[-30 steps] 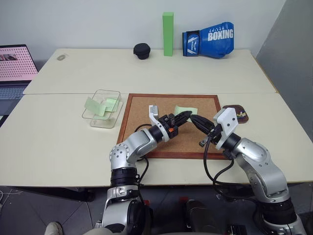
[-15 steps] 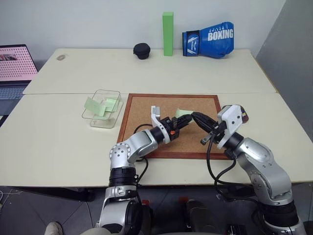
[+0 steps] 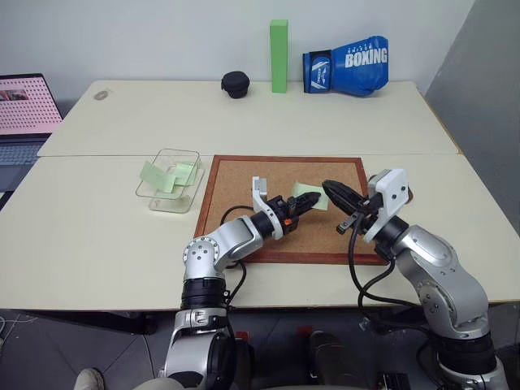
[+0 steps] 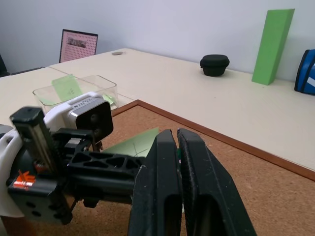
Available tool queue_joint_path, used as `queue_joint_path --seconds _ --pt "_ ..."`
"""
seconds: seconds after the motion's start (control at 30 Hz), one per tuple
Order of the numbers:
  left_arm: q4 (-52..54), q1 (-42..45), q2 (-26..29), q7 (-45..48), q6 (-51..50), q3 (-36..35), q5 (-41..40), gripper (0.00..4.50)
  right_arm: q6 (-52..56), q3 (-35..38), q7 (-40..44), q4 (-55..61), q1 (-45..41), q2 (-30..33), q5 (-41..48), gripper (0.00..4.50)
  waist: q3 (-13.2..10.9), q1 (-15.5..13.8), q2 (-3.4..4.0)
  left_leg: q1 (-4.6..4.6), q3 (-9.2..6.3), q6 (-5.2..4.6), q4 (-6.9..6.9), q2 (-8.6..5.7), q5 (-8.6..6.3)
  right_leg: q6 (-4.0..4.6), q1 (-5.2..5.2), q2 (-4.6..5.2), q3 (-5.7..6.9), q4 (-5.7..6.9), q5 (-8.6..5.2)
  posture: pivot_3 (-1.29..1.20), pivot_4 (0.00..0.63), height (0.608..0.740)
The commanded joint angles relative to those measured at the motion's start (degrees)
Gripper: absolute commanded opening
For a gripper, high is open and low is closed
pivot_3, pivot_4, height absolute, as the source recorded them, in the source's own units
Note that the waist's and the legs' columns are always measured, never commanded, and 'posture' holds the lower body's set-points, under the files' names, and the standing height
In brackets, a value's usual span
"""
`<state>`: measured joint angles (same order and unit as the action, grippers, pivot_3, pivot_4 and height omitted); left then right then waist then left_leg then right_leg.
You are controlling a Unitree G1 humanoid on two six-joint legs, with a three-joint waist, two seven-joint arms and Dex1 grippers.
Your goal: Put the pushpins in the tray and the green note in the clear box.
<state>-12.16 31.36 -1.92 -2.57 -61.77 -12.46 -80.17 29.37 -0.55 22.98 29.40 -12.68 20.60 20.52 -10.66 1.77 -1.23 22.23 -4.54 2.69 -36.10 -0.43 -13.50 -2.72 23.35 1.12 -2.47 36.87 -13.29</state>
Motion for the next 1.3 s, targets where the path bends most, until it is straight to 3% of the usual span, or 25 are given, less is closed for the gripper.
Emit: queue_joint_path --seconds 0.03,0.23,0.37,0.5,0.77,1.03,1.3 --pt "7.50 2.96 6.04 10.63 1.79 6.95 10.11 0.03 -1.26 4.71 -7.27 -4.88 -2.24 -0.67 -4.89 0.00 -0.02 0.00 -0.02 0.02 0.00 0.00 0.00 0.00 0.00 0.03 0.02 0.00 0.00 0.01 -0.01 0.00 0.150 0.740" --pt "15.66 7.41 18.41 31.17 18.65 25.61 35.96 0.03 -0.33 10.46 -14.90 -16.56 -6.47 -1.26 -8.21 0.00 -0.03 -0.12 -0.03 0.21 0.03 0.02 0.01 -0.01 0.02 0.29 0.17 0.01 -0.04 0.01 -0.13 0.00 0.150 0.740" --pt "15.45 8.32 20.55 40.02 30.03 34.58 48.50 0.03 -3.53 12.80 -16.78 -27.14 -11.00 -0.67 -9.67 0.00 -0.02 -0.12 0.00 0.29 0.06 0.03 0.11 -0.02 0.00 0.27 0.27 0.06 -0.05 -0.01 -0.10 0.00 0.150 0.740" --pt "11.97 7.93 19.22 43.98 36.73 38.08 55.54 0.03 -4.46 14.40 -15.94 -37.77 -16.11 -0.44 -8.55 0.00 -0.03 0.11 0.02 0.41 0.12 0.01 0.13 0.02 0.00 0.20 0.42 0.01 -0.07 0.00 -0.07 0.00 0.150 0.740" --pt "8.32 8.81 14.48 45.73 37.73 35.72 58.60 0.03 -7.15 16.46 -11.69 -51.24 -23.84 0.91 -6.46 0.00 -0.05 0.13 0.04 0.55 0.12 -0.02 0.05 0.02 0.00 0.13 0.54 -0.01 -0.07 0.08 -0.04 0.00 0.150 0.740" --pt "8.02 8.89 13.97 46.89 36.44 33.59 59.89 0.00 -8.60 17.07 -11.93 -54.53 -25.56 1.76 -6.54 1.99 -0.05 0.12 0.04 0.61 0.11 -0.02 0.05 0.02 0.00 0.14 0.64 -0.01 -0.09 0.15 -0.01 0.00 0.150 0.740" --pt "6.92 9.42 13.07 47.92 36.04 32.56 60.94 0.00 -7.80 17.53 -12.18 -53.31 -24.64 1.75 -6.31 3.42 -0.04 0.11 0.04 0.60 0.11 -0.02 0.04 0.02 0.01 0.20 0.64 -0.01 -0.09 0.19 0.03 0.00 0.150 0.740"
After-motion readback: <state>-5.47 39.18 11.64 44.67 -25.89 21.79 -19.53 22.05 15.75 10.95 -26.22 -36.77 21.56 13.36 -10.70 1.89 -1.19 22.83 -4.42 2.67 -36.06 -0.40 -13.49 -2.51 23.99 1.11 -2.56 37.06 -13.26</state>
